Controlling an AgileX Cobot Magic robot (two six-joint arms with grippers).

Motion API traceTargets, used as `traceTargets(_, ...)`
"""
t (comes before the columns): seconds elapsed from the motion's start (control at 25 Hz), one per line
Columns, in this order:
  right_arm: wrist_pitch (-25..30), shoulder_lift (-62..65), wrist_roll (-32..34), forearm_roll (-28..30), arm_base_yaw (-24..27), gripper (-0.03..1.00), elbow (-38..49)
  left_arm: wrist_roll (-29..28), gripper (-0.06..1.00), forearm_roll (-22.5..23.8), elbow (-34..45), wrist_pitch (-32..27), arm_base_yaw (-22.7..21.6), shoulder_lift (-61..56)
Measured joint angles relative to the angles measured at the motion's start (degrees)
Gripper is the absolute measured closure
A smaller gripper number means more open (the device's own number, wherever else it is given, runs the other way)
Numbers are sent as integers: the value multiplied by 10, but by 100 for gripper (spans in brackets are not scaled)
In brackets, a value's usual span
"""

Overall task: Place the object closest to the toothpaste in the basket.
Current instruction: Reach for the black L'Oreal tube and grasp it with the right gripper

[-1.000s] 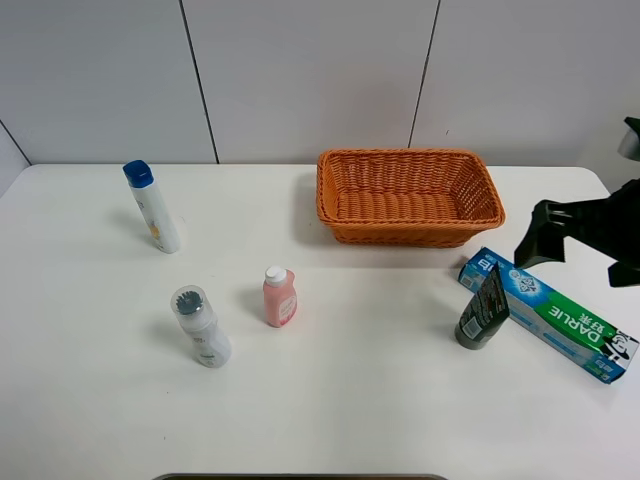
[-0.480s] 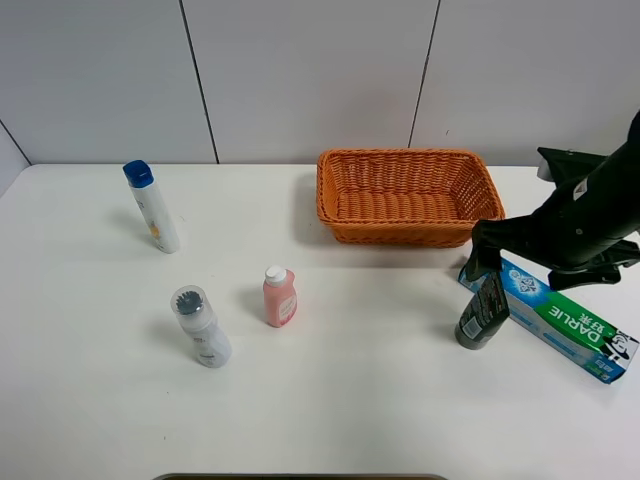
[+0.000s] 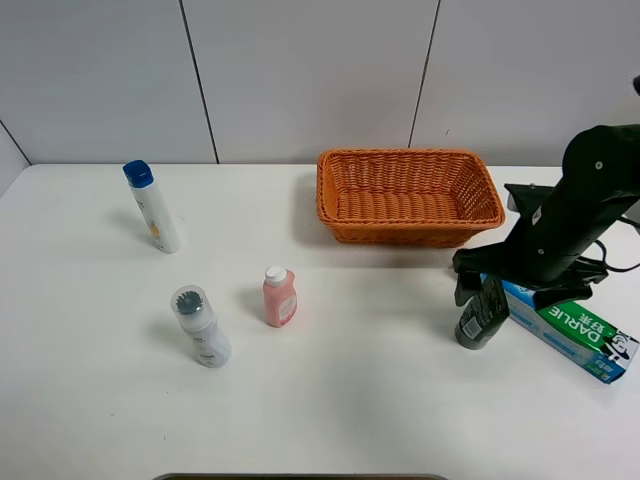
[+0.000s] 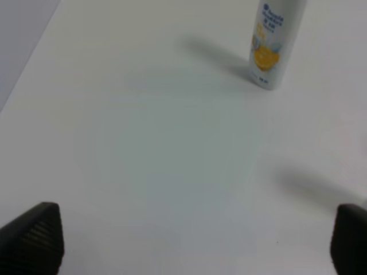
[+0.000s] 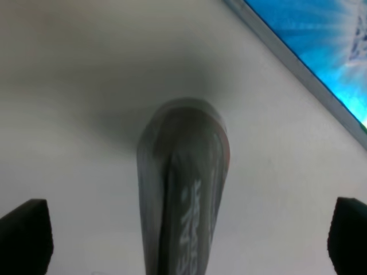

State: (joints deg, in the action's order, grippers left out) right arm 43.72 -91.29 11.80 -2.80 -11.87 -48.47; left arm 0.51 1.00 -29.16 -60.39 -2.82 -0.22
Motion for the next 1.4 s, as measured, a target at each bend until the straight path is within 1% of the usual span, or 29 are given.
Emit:
traceTargets(0.32, -19, -48, 0, 0, 0, -2, 0, 0, 0, 0, 0, 0, 0, 0)
traceTargets(0.52, -21, -65, 0, 0, 0, -2, 0, 0, 0, 0, 0, 0, 0, 0)
traceTargets(1.0, -29, -69, -1, 0, 0, -1, 0, 0, 0, 0, 0, 0, 0, 0)
traceTargets(1.04, -29, -69, -1, 0, 0, 1, 0, 0, 0, 0, 0, 0, 0, 0)
traceTargets(1.12, -29, -69, -1, 0, 0, 10, 0, 0, 0, 0, 0, 0, 0, 0)
traceTargets(1.24, -29, -69, 8, 0, 0, 31, 0, 0, 0, 0, 0, 0, 0, 0)
traceTargets(1.4, -31, -69, 20, -1, 0, 54, 0, 0, 0, 1, 0, 0, 0, 0)
